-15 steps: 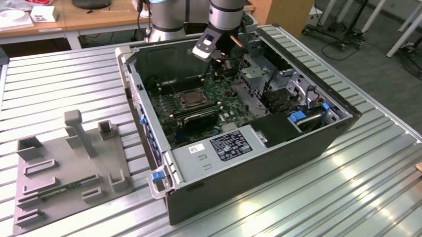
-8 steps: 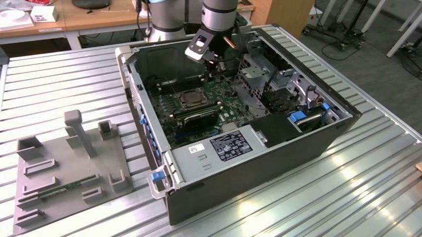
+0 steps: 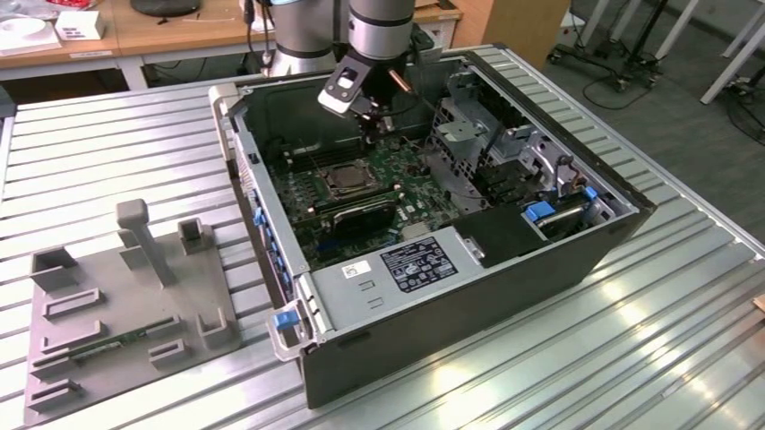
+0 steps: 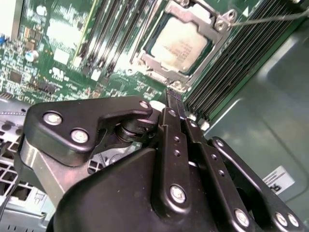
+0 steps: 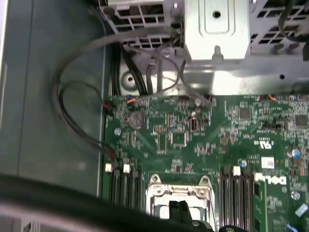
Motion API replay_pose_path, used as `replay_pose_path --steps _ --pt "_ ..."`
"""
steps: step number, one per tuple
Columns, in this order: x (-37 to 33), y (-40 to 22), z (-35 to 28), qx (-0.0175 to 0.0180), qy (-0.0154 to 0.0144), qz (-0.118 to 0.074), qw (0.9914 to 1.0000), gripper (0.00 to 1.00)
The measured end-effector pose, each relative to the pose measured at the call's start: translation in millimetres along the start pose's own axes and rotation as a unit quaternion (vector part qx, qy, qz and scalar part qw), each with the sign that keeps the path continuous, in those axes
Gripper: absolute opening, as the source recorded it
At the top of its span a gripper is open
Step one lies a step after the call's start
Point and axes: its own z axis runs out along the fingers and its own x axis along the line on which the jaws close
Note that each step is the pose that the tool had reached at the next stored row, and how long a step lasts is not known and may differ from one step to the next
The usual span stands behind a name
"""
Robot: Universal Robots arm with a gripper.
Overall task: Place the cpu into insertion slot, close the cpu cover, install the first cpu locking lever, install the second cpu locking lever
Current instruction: 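Close the cpu cover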
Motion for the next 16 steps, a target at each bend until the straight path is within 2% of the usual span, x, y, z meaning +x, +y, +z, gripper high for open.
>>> replay_pose_path --steps 4,11,13,16 --pt "0.0 -7.7 0.2 0.0 -0.0001 0.0 1.0 0.1" --pt "0.0 -8.2 0.2 0.0 -0.0001 0.0 1.0 0.1" --pt "0.0 -8.2 0.2 0.0005 0.0003 -0.007 0.99997 0.1" --pt "0.0 -8.2 0.4 0.0021 0.0017 -0.032 0.99947 0.1"
